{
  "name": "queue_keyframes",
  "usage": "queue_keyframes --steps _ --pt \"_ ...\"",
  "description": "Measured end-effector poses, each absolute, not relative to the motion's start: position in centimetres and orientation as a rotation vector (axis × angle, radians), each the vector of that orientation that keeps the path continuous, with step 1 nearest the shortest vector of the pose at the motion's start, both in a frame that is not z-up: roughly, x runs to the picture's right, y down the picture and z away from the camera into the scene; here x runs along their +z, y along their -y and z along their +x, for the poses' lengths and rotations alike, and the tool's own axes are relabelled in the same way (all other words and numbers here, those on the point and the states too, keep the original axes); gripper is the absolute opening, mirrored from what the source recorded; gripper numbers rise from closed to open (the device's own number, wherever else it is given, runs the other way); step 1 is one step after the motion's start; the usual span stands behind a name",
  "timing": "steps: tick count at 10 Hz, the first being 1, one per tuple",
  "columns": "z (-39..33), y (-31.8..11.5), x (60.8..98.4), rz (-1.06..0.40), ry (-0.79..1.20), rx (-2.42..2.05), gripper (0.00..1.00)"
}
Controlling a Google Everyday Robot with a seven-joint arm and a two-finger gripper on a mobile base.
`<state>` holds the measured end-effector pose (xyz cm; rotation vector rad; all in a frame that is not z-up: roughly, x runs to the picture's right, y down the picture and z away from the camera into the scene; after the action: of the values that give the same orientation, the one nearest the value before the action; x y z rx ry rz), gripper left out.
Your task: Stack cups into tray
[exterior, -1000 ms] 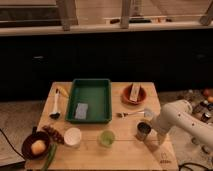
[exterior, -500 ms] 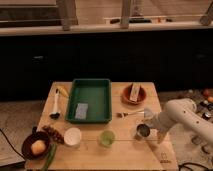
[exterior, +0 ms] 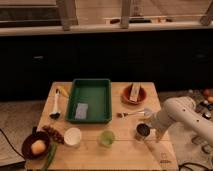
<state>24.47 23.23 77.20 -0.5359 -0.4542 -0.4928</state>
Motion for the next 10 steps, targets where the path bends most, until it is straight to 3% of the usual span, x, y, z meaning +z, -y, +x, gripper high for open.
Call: queue_keyframes --steps 4,10 --pt "22.1 -23.9 77.7 -0.559 0.514 -0.535 0.76" --pt "21.1 -24.3 78.1 -0.594 0.515 -0.556 0.18"
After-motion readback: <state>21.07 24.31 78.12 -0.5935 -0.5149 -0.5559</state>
